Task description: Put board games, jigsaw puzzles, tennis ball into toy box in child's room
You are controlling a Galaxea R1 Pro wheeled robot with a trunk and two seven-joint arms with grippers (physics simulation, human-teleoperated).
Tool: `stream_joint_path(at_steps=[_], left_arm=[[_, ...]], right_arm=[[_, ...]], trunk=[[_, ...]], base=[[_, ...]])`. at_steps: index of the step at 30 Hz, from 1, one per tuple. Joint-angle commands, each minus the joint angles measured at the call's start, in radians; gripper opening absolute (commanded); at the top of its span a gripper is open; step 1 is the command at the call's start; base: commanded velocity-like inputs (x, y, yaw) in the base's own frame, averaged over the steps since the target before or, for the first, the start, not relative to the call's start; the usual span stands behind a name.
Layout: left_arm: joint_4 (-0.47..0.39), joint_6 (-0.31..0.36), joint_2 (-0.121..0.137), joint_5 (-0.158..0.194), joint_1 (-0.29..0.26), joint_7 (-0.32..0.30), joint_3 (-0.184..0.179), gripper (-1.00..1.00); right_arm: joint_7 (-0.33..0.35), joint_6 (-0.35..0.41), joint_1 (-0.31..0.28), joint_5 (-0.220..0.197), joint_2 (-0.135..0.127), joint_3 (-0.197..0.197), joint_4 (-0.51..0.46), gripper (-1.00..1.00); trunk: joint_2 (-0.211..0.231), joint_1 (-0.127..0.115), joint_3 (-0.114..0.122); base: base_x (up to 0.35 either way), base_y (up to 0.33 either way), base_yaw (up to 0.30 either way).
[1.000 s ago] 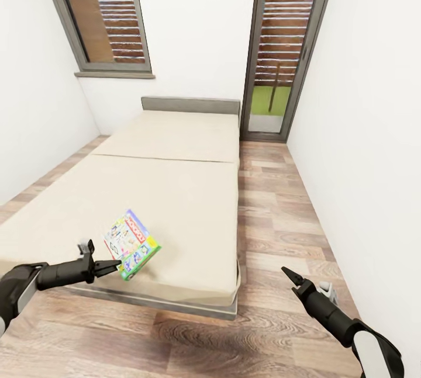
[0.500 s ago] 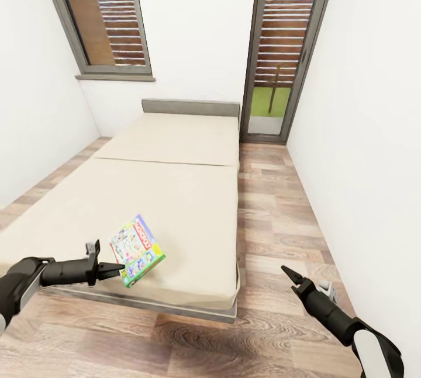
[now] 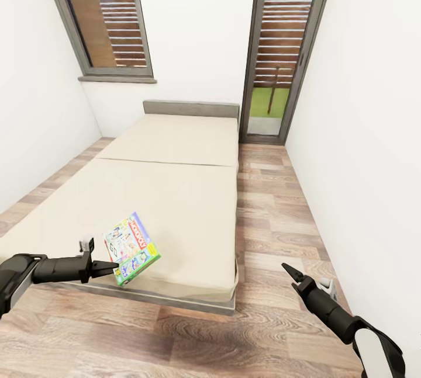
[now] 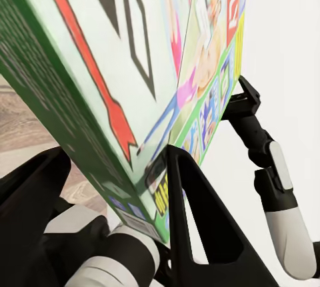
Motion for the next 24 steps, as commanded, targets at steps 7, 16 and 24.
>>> stream_joint_path(at_steps=[7,16,24], left_arm=[[-0.006,0.011,0.004,0.001,0.0,-0.005,-0.005,-1.0],[-0.008,0.011,0.004,0.001,0.0,-0.005,-0.005,-1.0],[-0.007,0.01,0.016,0.005,0.001,-0.005,-0.001,-1.0]], right_arm=[[0.004,0.005,-0.001,0.006,0.001,-0.002,-0.001,1.0],[0.005,0.002,-0.001,0.008,0.003,-0.002,0.001,1.0],[0.005,0.001,-0.001,0.009,0.003,-0.004,0.006,1.0]], trunk=[[0.049,-0.027,0.025],[0.112,-0.062,0.067],[0.14,-0.077,0.093]], base=[[-0.022,0.0,0.034],[-0.001,0.0,0.027],[0.0,0.0,0.0]])
